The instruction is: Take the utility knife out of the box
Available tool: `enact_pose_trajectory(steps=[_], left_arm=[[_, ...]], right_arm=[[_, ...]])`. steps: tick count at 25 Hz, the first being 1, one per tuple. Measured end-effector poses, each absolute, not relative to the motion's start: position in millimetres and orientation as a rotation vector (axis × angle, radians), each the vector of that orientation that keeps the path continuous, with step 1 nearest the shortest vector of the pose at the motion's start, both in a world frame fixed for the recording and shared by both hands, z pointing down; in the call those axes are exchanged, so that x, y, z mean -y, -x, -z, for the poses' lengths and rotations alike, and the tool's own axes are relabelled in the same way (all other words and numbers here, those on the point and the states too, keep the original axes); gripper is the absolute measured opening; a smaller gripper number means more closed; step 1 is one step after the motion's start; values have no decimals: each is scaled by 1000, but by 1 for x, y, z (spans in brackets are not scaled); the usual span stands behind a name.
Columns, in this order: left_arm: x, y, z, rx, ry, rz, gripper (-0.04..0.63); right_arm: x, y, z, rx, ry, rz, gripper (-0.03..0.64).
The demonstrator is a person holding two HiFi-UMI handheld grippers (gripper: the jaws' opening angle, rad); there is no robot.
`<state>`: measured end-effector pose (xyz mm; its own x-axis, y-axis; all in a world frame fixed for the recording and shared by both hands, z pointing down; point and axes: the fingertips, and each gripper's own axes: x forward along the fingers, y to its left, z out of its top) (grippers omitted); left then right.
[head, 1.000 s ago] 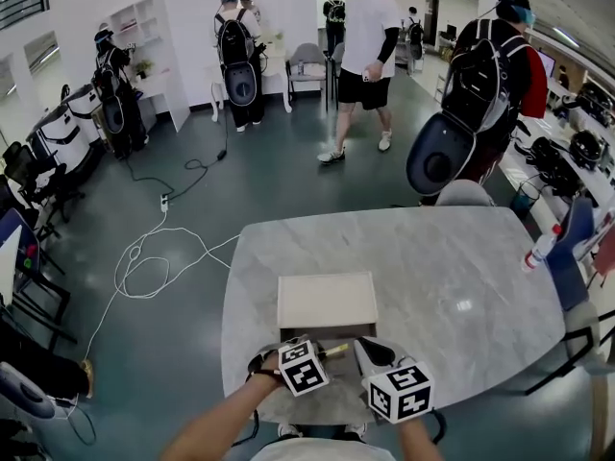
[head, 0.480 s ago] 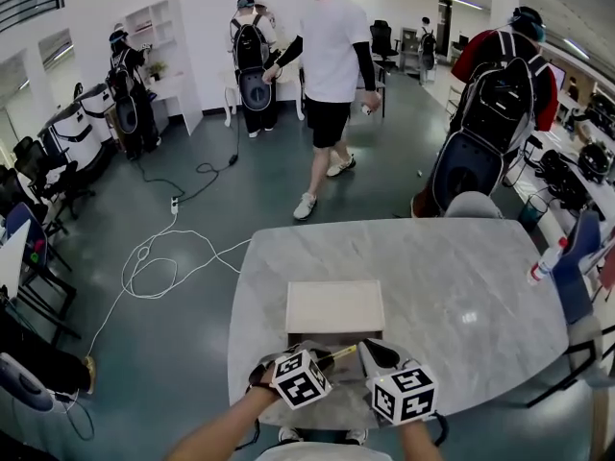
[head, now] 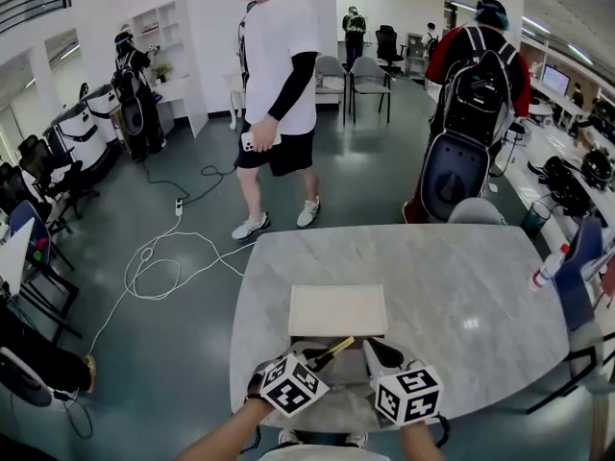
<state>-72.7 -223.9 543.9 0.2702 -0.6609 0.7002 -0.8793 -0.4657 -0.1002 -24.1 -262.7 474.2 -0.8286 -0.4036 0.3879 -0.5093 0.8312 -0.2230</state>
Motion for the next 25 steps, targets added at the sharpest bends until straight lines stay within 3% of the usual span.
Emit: enact_pose_trajectory(steps=[25], left_arm=[[228,109,-453,1835,-2109,-314,61]], right_arm=[[260,30,-435,2778,-682,-424,5]])
